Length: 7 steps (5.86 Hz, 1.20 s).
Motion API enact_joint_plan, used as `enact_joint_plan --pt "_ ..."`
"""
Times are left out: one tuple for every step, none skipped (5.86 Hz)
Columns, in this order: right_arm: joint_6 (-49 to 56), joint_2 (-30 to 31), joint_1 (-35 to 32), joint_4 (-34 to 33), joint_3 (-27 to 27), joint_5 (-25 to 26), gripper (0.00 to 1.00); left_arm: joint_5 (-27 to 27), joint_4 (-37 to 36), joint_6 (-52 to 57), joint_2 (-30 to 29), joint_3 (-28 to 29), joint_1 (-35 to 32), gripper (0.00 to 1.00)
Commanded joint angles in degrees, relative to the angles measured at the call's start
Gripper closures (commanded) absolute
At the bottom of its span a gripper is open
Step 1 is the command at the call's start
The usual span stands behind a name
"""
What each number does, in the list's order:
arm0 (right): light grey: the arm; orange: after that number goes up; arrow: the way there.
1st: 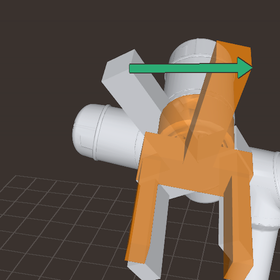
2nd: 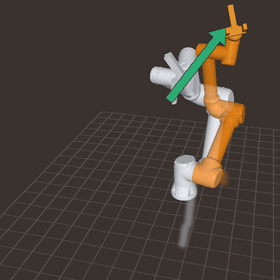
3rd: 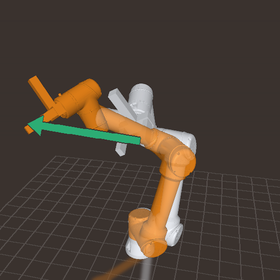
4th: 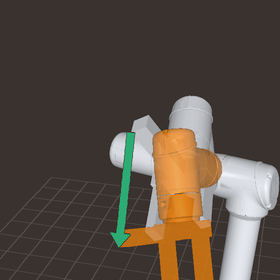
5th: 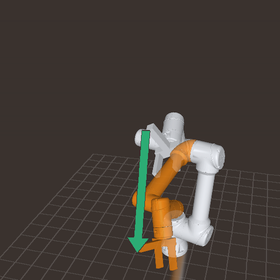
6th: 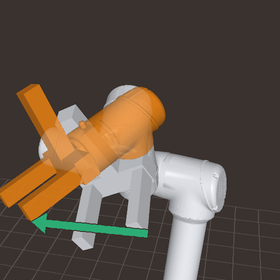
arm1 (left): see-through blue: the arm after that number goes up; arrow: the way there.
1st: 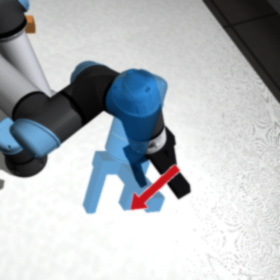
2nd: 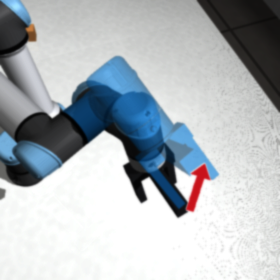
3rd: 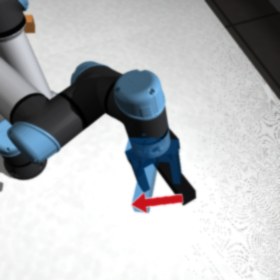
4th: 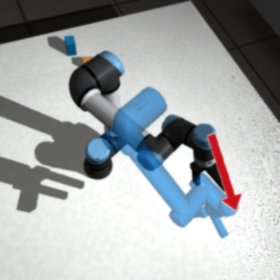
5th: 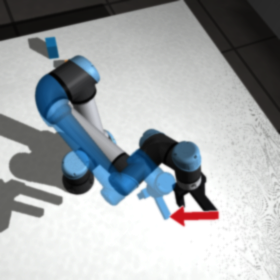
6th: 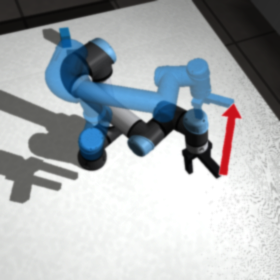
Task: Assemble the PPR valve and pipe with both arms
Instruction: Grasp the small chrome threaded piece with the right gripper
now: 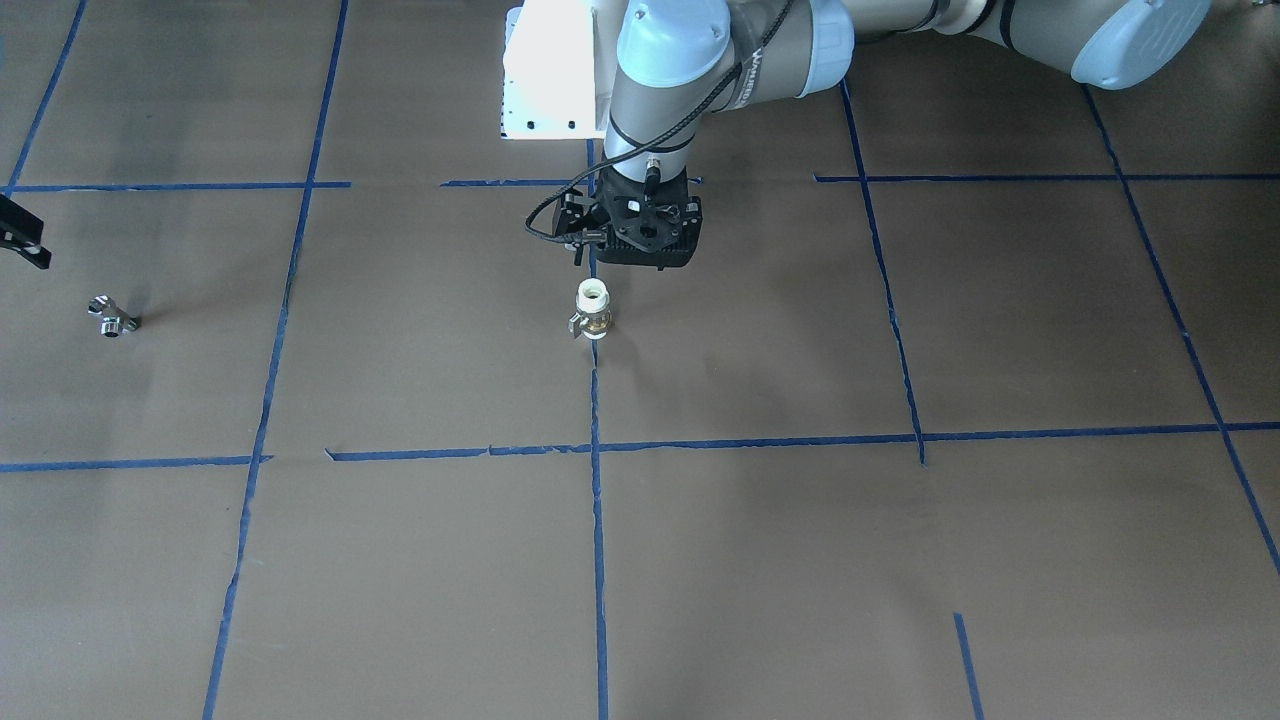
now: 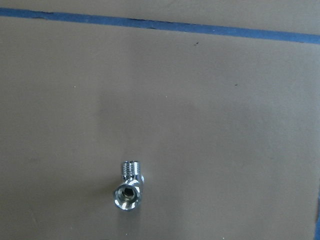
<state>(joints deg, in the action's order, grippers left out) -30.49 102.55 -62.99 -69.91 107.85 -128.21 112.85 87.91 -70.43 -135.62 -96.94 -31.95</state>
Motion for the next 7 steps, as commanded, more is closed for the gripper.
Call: enact_joint_plan --pt "-1.3 -0.3 5.0 4.7 -2.6 2.6 0.00 0.0 0.2 -0.8 1.1 -1.2 -0.4 0.00" --pt "-1.3 -1.7 6.1 7.6 -5.3 2.7 0.01 0.0 0.2 -0.8 1.2 -1.2 -0.5 0.00" --pt "-1.3 -3.0 7.3 8.0 -6.4 2.7 0.01 0.0 0.3 -0.8 1.2 -1.3 -0.5 0.00" --pt "-1.3 -4.3 7.4 7.9 -7.7 2.7 0.02 0.0 0.3 -0.8 1.2 -1.3 -0.5 0.00" --pt "-1.1 -5.1 7.4 7.9 -8.8 2.7 0.06 0.0 0.3 -0.8 1.2 -1.3 -0.5 0.00" --pt "-1.1 -6.0 7.5 7.9 -9.8 2.6 0.09 0.0 0.3 -0.8 1.2 -1.8 -0.6 0.00" --pt "-1.2 -6.0 7.4 7.9 -9.9 2.6 0.20 0.0 0.3 -0.8 1.2 -1.8 -0.6 0.00"
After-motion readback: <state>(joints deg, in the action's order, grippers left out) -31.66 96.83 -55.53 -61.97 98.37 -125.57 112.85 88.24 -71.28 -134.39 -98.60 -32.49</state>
